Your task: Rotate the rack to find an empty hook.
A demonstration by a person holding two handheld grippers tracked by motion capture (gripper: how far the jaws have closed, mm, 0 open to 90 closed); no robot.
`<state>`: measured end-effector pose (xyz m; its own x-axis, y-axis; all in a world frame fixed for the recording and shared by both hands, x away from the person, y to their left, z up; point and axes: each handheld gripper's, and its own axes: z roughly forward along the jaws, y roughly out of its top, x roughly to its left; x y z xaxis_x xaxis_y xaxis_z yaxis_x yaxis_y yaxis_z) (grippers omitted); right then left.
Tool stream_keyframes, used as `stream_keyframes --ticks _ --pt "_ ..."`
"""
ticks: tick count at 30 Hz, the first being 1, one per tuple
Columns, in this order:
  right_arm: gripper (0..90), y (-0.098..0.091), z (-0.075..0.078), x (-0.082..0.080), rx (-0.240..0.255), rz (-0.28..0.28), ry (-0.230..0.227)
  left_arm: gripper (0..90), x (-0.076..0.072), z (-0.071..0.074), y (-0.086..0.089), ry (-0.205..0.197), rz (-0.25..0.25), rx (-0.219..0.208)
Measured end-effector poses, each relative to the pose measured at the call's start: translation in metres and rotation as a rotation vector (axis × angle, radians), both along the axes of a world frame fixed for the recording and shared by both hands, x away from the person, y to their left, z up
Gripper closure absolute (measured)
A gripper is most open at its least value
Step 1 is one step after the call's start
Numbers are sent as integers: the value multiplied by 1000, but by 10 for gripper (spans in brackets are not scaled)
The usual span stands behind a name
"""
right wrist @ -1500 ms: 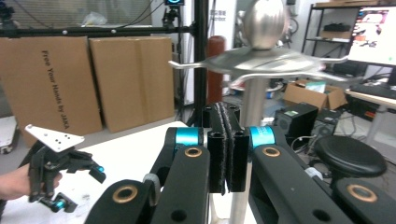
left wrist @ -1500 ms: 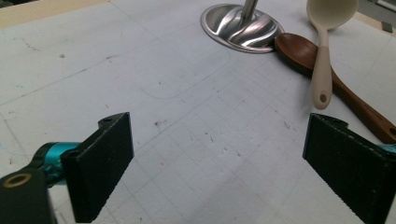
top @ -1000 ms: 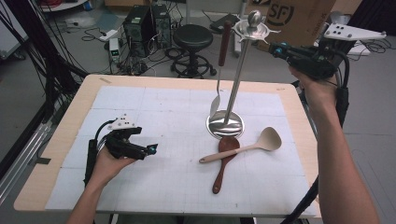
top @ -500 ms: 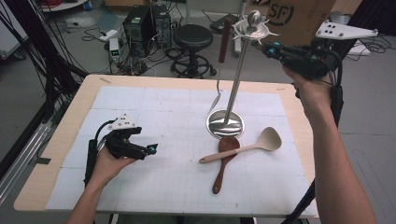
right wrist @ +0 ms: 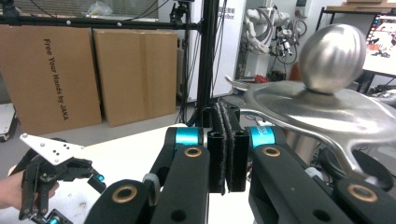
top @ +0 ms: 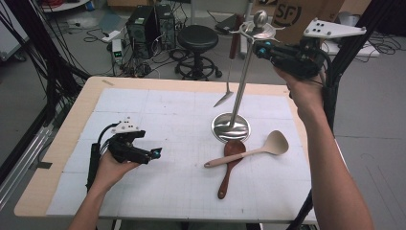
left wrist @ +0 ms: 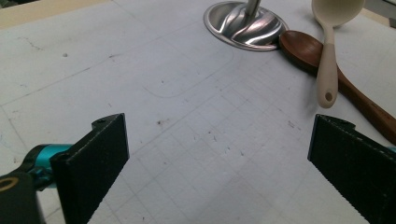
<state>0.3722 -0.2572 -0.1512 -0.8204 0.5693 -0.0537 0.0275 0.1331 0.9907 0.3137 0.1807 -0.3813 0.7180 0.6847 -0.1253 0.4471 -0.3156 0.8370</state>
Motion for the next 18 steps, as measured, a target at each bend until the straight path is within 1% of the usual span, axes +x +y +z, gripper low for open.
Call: stream_keyframes --ticks 5,6,8,10,13,16,18 --pt "894 11 0 2 1 7 4 58 0 0 0 -1 -8 2" --pt "895 13 0 3 -4 9 0 58 0 0 0 0 -5 -2" --pt "894 13 0 4 3 13 5 58 0 0 0 0 -4 -5" --pt "894 11 -1 4 6 9 14 58 0 0 0 0 -6 -4" --pt "894 4 -3 2 15 14 14 58 -1 0 0 0 -6 -5" --pt "895 -6 -7 0 24 15 22 58 -1 0 0 -1 -2 -13" --pt "895 -15 -10 -1 28 14 27 58 -1 0 0 0 -3 -9"
